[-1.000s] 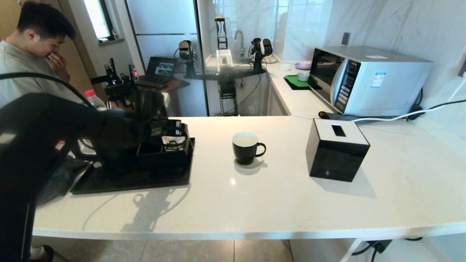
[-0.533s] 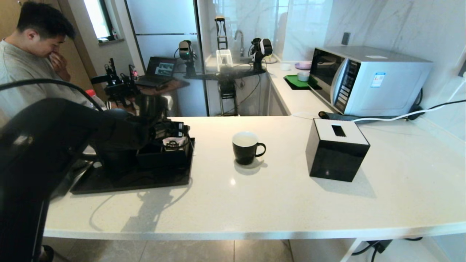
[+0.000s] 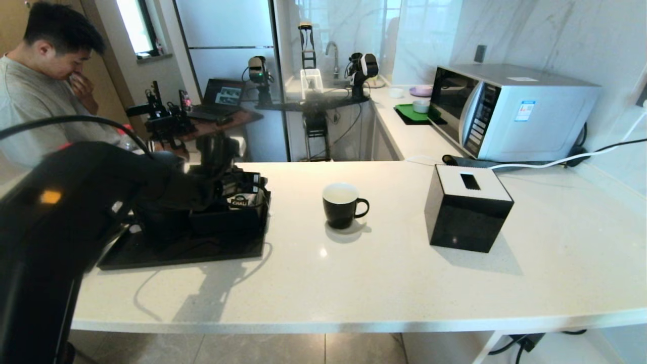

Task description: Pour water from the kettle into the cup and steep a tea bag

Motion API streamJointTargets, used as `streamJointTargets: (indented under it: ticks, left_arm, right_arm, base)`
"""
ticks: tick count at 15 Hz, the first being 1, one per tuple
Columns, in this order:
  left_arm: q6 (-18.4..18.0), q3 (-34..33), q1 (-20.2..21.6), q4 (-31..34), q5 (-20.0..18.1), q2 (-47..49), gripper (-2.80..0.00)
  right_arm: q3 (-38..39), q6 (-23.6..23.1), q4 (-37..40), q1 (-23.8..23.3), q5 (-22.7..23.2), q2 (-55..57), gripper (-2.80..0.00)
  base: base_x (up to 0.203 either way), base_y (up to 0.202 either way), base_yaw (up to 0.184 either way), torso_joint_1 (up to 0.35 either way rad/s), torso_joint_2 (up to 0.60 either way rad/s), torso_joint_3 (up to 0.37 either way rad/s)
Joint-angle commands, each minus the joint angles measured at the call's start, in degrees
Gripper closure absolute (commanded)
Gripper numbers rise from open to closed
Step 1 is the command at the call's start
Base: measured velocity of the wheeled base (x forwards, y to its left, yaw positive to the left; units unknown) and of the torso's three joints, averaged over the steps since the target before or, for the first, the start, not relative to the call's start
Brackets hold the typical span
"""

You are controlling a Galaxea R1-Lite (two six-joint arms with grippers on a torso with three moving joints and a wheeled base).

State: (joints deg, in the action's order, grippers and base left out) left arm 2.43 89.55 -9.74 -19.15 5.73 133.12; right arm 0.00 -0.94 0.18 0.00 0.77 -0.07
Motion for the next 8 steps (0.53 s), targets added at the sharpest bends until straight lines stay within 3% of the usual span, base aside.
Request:
streamJointTargets:
  ticks: [1, 8]
  left_arm:
    - [0.0, 0.1, -0.3, -0.5, 0.1, 0.4, 0.0]
    - [0.0, 1.2, -0.5, -0.9, 0.1, 0.9, 0.0]
  right_arm:
    - [0.0, 0.0, 0.0, 0.0, 0.0, 0.1, 0.0]
    - [0.0, 0.0, 0.0, 0.0, 0.0, 0.1, 0.0]
  base:
    - [0.0, 0.0, 0.0, 0.0, 0.0, 0.0]
    - [0.0, 0.0, 0.0, 0.0, 0.0, 0.0]
